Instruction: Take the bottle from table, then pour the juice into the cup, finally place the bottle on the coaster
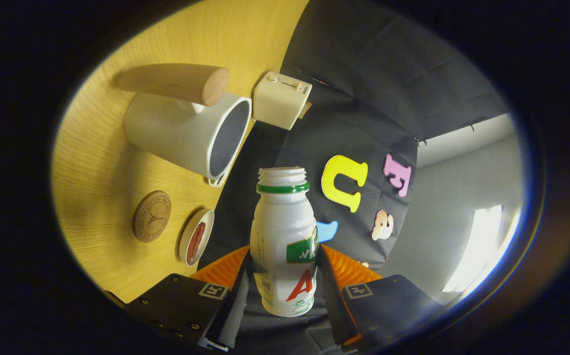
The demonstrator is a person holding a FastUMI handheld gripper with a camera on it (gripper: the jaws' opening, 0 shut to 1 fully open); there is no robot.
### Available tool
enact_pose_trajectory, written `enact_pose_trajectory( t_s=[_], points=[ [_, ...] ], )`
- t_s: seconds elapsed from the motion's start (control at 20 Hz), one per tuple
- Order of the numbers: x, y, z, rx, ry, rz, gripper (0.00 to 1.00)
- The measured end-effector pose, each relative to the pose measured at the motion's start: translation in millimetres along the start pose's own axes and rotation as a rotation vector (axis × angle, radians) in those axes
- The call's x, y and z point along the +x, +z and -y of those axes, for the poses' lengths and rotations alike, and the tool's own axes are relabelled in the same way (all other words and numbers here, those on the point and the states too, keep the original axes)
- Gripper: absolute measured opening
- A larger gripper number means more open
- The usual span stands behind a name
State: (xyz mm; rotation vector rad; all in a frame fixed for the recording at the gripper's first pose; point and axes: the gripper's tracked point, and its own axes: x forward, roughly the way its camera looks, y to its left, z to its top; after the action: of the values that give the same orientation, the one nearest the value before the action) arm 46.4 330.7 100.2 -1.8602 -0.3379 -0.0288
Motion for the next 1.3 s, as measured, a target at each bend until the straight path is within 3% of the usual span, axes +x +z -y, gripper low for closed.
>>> enact_pose_trajectory(
  t_s=[0.7, 0.95, 1.3],
  points=[
    [6.1, 0.7, -32.2, 0.831, 0.214, -0.029, 0.71],
    [8.8, 5.4, -36.3, 1.183, 0.316, -0.015, 0.71],
    [14.3, 3.7, -44.9, 1.454, 0.392, -0.027, 0.71]
  ],
)
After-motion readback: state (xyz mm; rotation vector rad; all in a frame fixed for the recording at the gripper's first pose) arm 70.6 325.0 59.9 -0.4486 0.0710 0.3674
